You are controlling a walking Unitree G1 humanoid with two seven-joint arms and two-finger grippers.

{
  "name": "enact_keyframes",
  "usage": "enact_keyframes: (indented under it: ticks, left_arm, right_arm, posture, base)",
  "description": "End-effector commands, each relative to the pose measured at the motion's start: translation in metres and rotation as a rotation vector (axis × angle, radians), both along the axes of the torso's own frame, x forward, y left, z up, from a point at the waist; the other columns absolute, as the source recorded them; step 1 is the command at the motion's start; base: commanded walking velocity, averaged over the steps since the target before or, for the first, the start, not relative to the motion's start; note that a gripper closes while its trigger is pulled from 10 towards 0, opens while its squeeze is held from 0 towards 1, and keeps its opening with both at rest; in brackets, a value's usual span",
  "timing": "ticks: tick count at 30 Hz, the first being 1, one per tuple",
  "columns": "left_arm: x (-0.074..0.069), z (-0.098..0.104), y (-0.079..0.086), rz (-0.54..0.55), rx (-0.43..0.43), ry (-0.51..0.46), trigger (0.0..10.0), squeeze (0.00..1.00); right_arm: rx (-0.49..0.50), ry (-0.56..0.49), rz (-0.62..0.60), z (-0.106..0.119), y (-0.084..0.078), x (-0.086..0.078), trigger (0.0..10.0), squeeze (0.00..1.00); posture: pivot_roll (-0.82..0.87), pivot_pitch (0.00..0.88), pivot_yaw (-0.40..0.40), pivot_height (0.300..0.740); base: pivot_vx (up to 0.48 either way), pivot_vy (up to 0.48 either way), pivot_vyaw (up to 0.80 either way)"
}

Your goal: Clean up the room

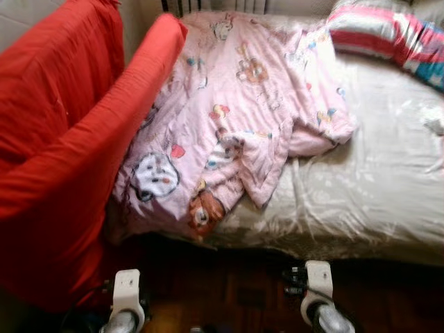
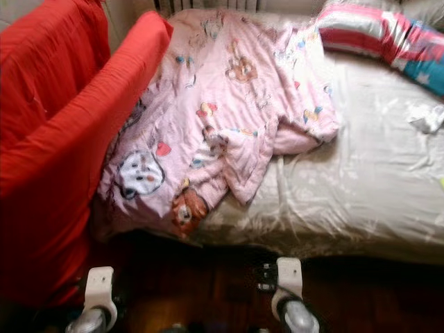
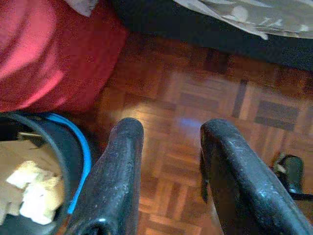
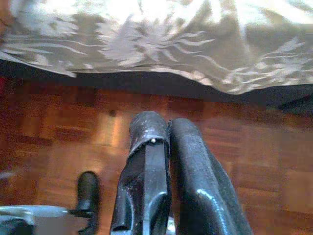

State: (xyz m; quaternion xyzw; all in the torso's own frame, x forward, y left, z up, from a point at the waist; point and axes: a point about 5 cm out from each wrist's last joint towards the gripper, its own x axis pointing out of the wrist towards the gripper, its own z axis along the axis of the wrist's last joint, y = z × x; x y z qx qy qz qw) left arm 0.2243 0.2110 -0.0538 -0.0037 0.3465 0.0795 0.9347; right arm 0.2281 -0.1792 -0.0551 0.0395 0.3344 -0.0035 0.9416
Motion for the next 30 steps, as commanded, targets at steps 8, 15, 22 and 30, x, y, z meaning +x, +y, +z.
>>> enact_keyframes:
  ticks: [8, 15, 22, 30]
  left_arm:
    - [-0.009, -0.006, -0.001, 0.000, -0.013, 0.036, 10.0, 0.00]
    - [-0.008, -0.006, -0.001, -0.002, -0.015, 0.031, 10.0, 0.00]
    - [-0.007, -0.005, -0.001, -0.002, -0.014, 0.028, 10.0, 0.00]
    - [-0.007, -0.005, -0.002, -0.005, -0.013, 0.028, 10.0, 0.00]
  right_arm:
    - [0.006, 0.057, -0.019, -0.008, -0.014, -0.015, 10.0, 0.00]
    - [0.006, 0.059, 0.028, -0.011, -0.005, -0.019, 10.0, 0.00]
    - [0.030, 0.055, 0.014, -0.012, 0.001, -0.019, 10.0, 0.00]
    - [0.039, 0.050, 0.025, -0.011, 0.004, -0.018, 10.0, 0.00]
  posture:
    - [0.00, 0.202, 0.006, 0.740]
    - [0.00, 0.208, 0.005, 0.740]
    - [0.00, 0.209, 0.005, 0.740]
    - [0.00, 0.209, 0.005, 0.740]
  base:
    - [0.000, 0.000, 0.00]
    - [0.000, 0.000, 0.21]
    - [0.000, 0.000, 0.40]
    - [0.289, 0.000, 0.00]
